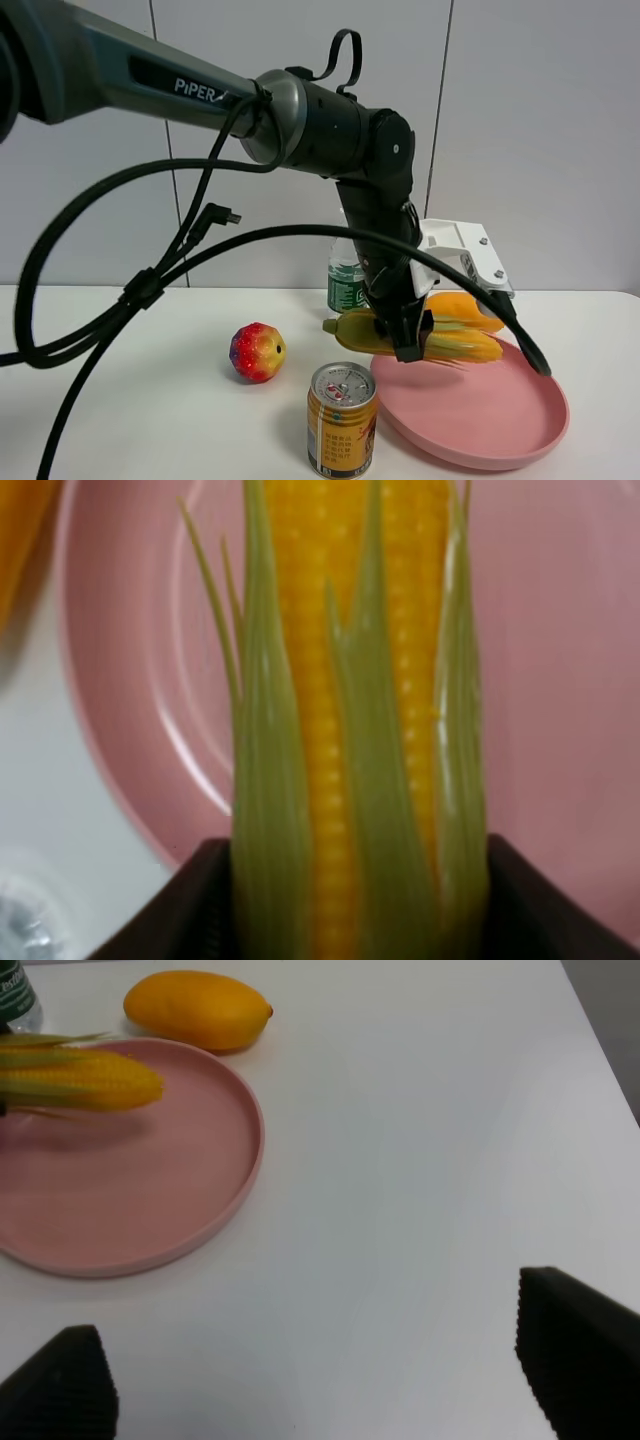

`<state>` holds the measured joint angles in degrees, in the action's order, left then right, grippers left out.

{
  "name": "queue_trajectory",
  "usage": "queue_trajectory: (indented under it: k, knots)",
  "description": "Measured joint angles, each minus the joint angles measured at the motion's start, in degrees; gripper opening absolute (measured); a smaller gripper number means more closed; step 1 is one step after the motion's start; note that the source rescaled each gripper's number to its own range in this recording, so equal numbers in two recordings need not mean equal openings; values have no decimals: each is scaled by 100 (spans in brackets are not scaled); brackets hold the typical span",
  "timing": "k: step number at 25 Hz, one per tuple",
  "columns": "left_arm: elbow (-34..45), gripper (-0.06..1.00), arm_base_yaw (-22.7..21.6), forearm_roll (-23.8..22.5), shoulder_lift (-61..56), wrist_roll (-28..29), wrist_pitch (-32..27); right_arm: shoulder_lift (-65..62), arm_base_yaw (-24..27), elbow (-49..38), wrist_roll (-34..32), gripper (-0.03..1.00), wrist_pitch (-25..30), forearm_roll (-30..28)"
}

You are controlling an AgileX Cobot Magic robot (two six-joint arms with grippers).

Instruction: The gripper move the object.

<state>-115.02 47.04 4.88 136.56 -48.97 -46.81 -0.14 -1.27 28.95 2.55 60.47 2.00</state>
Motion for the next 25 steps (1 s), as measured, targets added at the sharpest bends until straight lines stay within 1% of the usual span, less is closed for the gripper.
queue_trajectory:
  k: [6,7,8,9,11,13,15,16,17,20,24,25]
  knots:
    - [0,1,0,278,164,-45,148,0,0,0,0,100,0,0]
    - [0,2,0,310,171,-45,159,0,0,0,0,100,0,0]
    - [0,5,0,345,171,-52,159,0,0,0,0,100,0,0]
    - [0,12,0,352,171,-56,166,0,0,0,0,100,0,0]
    - [0,35,0,378,171,-56,204,0,0,0,0,100,0,0]
    - [0,64,0,383,171,-26,209,0,0,0,0,100,0,0]
    - [0,84,0,372,165,88,176,0,0,0,0,100,0,0]
    - [-16,90,14,323,136,180,91,0,0,0,0,100,0,0]
    - [-74,95,27,236,92,268,-96,0,0,0,0,100,0,0]
    - [-422,99,79,-90,-233,807,-804,0,0,0,0,100,0,0]
    - [-961,99,92,-555,-1161,1745,-1899,0,0,0,0,100,0,0]
    - [-1025,99,92,-686,-1395,1953,-2043,0,0,0,0,100,0,0]
